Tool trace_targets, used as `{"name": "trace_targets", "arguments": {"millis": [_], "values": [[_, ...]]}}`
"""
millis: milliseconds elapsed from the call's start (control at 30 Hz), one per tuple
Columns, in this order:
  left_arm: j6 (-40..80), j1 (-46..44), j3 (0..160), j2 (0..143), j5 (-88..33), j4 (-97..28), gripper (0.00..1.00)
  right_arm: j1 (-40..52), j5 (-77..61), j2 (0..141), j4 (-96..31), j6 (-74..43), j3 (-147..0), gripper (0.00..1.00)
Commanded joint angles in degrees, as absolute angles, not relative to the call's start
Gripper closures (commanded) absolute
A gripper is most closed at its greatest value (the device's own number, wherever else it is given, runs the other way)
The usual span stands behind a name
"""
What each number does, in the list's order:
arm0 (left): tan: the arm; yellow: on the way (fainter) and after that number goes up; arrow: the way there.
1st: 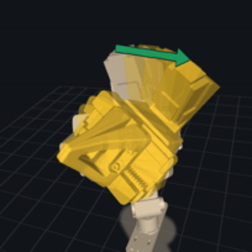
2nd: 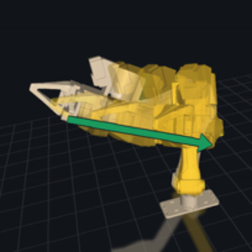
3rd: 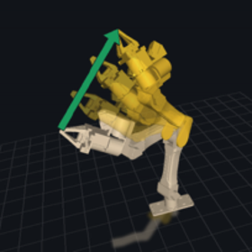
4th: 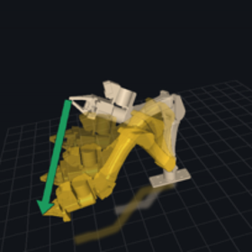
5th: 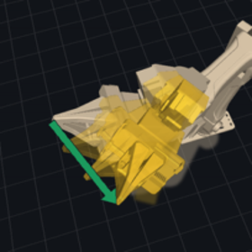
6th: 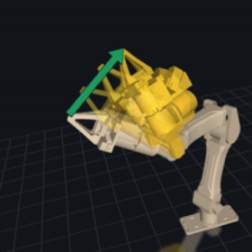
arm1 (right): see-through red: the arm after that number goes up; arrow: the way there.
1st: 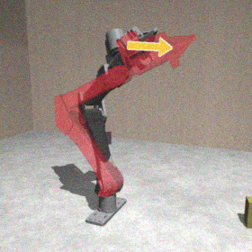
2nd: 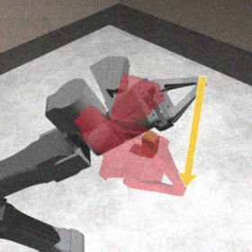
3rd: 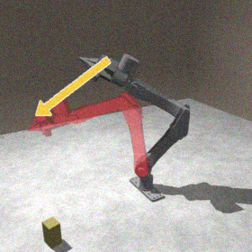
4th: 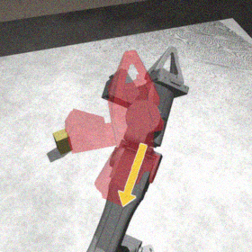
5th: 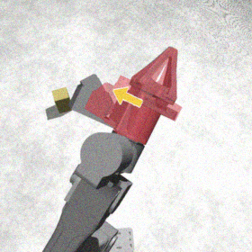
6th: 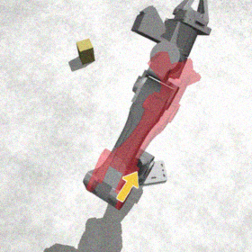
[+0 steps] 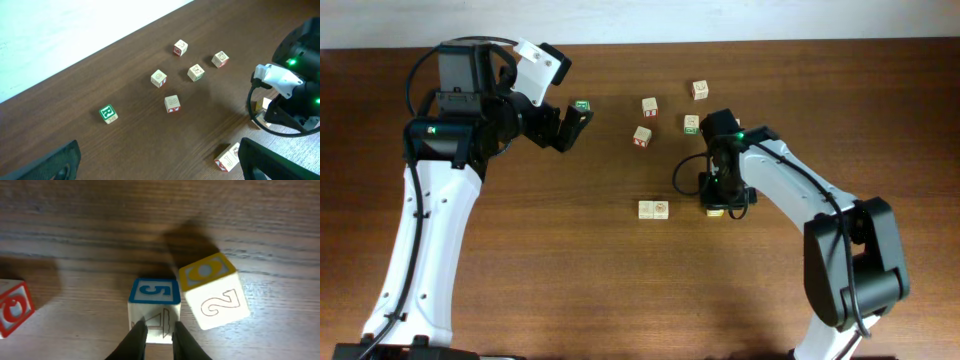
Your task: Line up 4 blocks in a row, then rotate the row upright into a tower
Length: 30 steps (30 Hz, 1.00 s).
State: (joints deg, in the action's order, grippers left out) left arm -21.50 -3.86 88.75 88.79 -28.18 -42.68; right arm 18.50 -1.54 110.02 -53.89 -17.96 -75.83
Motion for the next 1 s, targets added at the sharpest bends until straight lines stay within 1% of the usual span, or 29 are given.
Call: {"name": "trace_targets", "arguments": {"millis": [0,167,267,367,567,667,800,967], "values": [[-22.0,-3.9,90.0,89.1,-29.1,-42.5,0.01,18.4,-4.5,112.6,-53.7,-17.8,-75.2,0.81],[-22.0,-3.9,90.0,89.1,-29.1,-42.5,0.01,18.4,-8.7,113.3,-52.8,-17.8,-75.2,0.82],[-22.0,-3.9,90.0,89.1,-29.1,-42.5,0.01,18.4,-11.2,113.3,-51.9,-17.8,-75.2,0.85],[-22.0,-3.9,90.0,89.1,-29.1,-42.5,0.01,18.6,-13.3,113.3,-51.4,-17.8,-75.2,0.85],[-22.0,-3.9,90.0,89.1,-29.1,-42.5,0.01,21.7,-13.3,113.3,-50.2,-18.9,-75.2,0.83],[-22.0,-3.9,90.0,89.1,-29.1,-42.5,0.01,23.0,-12.9,113.3,-49.4,-21.7,-75.2,0.83],[-22.0,-3.9,90.0,89.1,-29.1,-42.5,0.01,23.2,-12.9,113.3,-48.8,-25.0,-75.2,0.83],[-22.0,-3.9,90.0,89.1,-29.1,-42.6,0.01,23.3,-13.0,113.6,-48.1,-25.0,-75.2,0.83]]}}
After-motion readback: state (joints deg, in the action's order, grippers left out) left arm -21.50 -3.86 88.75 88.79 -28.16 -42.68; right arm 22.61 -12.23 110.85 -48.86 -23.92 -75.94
